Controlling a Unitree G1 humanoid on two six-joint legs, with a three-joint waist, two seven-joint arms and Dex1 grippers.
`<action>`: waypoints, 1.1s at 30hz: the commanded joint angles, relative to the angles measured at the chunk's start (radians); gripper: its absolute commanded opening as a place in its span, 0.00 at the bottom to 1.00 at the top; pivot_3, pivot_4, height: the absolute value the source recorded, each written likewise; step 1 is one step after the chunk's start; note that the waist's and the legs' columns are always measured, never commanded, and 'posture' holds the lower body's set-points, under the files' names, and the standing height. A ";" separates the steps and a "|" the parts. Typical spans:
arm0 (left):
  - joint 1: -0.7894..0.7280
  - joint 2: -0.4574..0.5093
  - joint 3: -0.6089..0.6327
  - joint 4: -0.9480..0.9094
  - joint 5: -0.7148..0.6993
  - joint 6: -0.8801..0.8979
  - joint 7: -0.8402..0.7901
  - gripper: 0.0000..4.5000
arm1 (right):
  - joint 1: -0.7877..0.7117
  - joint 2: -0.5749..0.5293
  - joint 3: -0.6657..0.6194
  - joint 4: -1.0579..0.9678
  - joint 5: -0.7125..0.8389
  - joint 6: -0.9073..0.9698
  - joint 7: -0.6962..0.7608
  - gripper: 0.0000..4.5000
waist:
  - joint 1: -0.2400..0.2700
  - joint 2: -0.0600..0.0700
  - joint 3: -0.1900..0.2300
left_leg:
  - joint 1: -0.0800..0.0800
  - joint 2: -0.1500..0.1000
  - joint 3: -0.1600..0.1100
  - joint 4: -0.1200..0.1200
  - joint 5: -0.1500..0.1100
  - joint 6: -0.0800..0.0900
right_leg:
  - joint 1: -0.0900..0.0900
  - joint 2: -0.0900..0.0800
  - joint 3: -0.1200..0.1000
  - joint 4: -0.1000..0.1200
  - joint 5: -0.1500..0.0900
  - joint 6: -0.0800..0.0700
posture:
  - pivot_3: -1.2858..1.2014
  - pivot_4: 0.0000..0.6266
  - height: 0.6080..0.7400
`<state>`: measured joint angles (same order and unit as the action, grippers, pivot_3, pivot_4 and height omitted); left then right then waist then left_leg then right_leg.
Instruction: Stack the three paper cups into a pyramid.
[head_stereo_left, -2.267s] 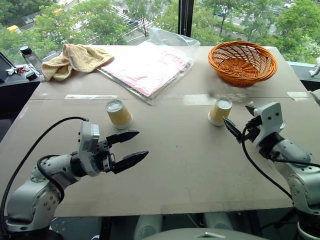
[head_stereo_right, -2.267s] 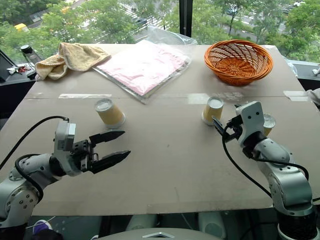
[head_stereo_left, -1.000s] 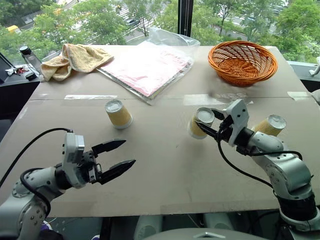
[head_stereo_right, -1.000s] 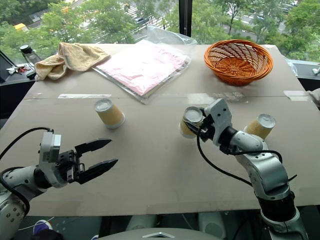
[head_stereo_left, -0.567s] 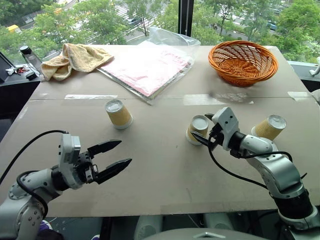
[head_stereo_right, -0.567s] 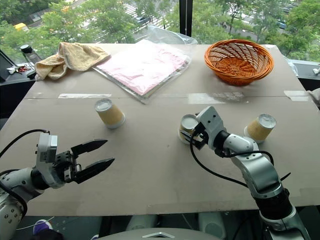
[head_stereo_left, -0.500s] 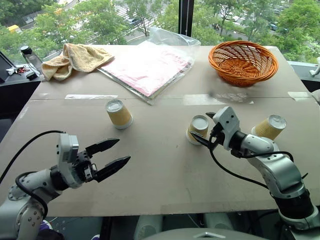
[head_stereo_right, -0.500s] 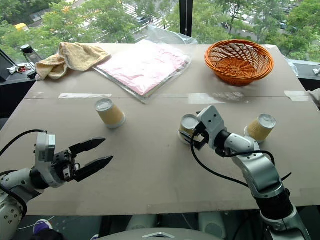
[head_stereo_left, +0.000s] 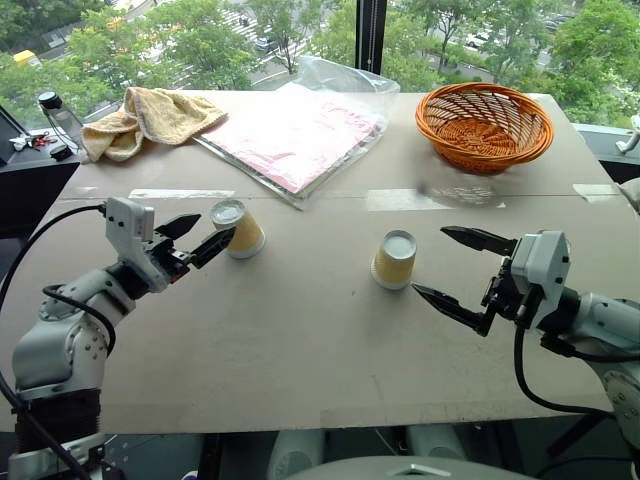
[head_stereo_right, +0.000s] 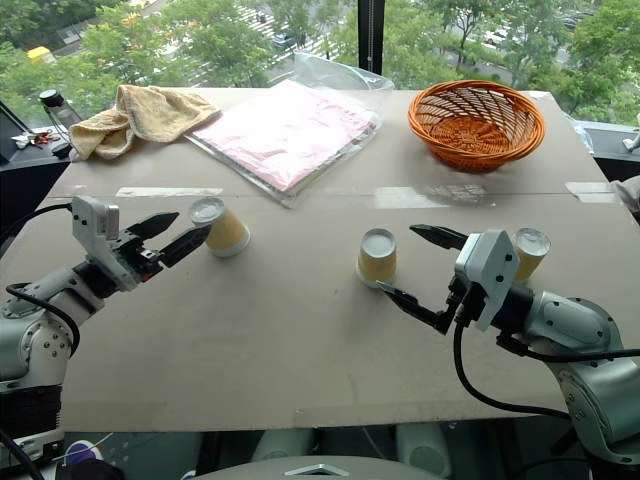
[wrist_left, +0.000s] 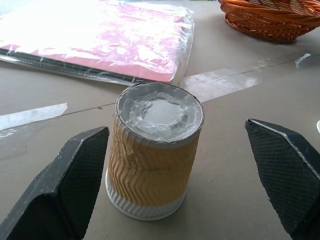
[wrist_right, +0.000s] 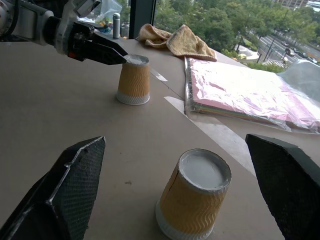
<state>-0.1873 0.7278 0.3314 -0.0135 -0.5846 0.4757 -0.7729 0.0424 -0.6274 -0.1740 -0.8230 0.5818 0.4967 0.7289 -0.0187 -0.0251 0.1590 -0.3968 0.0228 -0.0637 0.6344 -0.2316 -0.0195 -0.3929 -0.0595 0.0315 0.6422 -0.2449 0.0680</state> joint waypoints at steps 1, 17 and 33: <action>-0.085 -0.010 -0.069 0.044 0.047 -0.031 -0.031 1.00 | 0.037 -0.014 -0.043 -0.069 0.022 -0.012 -0.026 0.99 | 0.004 0.000 0.000 | 0.000 0.000 0.000 0.000 0.000 0.000 | 0.000 0.000 0.000 0.000 0.000 0.000 | 0.52 0.24 1.00; -0.194 -0.045 -0.129 0.131 0.060 -0.090 -0.190 0.45 | 0.188 -0.016 -0.095 -0.165 0.015 -0.020 -0.130 1.00 | 0.005 -0.001 0.000 | -0.001 0.000 0.000 0.000 0.000 0.000 | 0.000 0.000 0.000 0.000 0.000 0.000 | 0.52 0.24 1.00; -0.232 -0.141 -0.399 0.041 0.150 -0.153 -0.355 0.45 | 0.527 -0.006 -0.195 -0.224 -0.030 -0.173 -0.149 1.00 | 0.010 -0.002 0.000 | 0.000 0.000 0.000 0.002 0.000 0.000 | 0.001 0.000 0.000 0.000 0.000 0.000 | 0.52 0.24 1.00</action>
<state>-0.4009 0.5922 -0.0515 0.0162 -0.4675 0.3752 -1.1119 0.5425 -0.6393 -0.3403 -1.0125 0.5622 0.3766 0.5940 -0.0085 -0.0267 0.1588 -0.3970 0.0225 -0.0640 0.6364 -0.2315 -0.0195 -0.3915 -0.0595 0.0315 0.6423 -0.2449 0.0684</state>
